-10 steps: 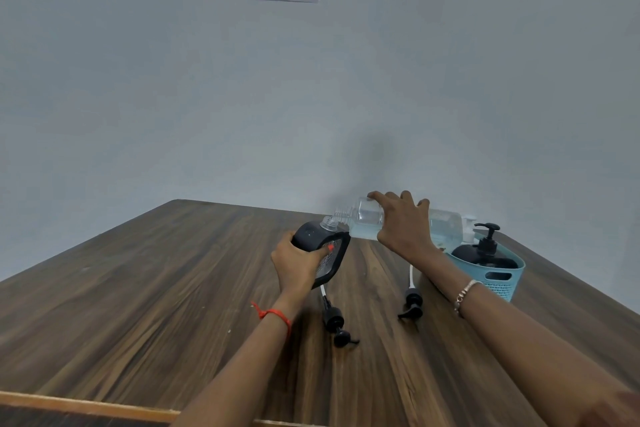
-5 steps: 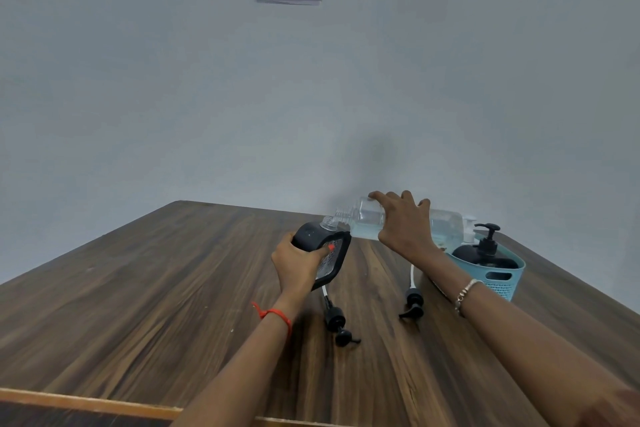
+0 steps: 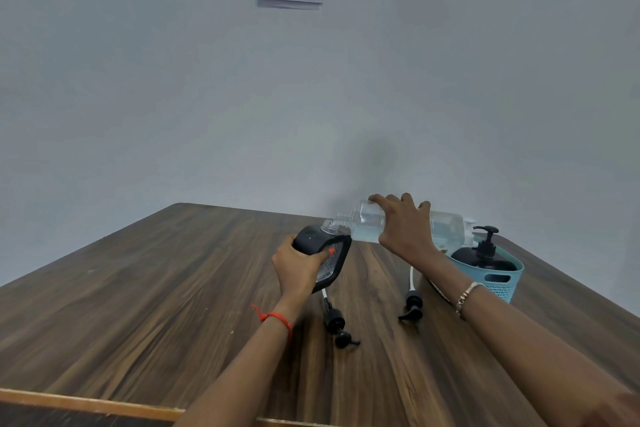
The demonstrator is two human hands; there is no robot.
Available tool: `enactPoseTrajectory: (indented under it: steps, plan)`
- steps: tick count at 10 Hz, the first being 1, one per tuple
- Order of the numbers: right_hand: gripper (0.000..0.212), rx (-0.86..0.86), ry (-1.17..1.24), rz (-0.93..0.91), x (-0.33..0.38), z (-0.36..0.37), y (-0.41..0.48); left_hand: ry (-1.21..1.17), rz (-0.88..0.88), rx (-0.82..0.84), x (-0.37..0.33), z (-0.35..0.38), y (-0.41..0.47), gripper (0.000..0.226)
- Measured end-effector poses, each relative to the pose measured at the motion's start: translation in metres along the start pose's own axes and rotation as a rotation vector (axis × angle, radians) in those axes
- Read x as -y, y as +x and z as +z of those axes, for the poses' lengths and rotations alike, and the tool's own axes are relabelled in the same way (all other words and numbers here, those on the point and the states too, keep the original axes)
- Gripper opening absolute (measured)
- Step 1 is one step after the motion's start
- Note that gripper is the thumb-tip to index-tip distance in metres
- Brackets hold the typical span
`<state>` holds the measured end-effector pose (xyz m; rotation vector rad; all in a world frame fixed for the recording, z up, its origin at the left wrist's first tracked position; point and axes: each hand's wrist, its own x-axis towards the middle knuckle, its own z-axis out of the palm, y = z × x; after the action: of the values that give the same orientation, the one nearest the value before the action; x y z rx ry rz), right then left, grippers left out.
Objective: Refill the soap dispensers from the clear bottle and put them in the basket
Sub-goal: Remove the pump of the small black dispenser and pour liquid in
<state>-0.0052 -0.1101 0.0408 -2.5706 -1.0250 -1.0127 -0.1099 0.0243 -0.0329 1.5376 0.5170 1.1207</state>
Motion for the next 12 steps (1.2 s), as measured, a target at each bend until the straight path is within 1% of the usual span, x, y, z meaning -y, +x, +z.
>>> enactPoseTrajectory:
  steps: [3, 12]
  plan:
    - [0.066, -0.001, 0.000, -0.001, 0.0004, 0.0005, -0.0015, -0.021, 0.006, -0.002, -0.0005, -0.0021, -0.0020, 0.039]
    - [0.065, 0.006, -0.006, -0.017, 0.0036, 0.0010, -0.0018, -0.016, -0.025, 0.001, 0.0047, -0.0047, -0.0021, 0.039]
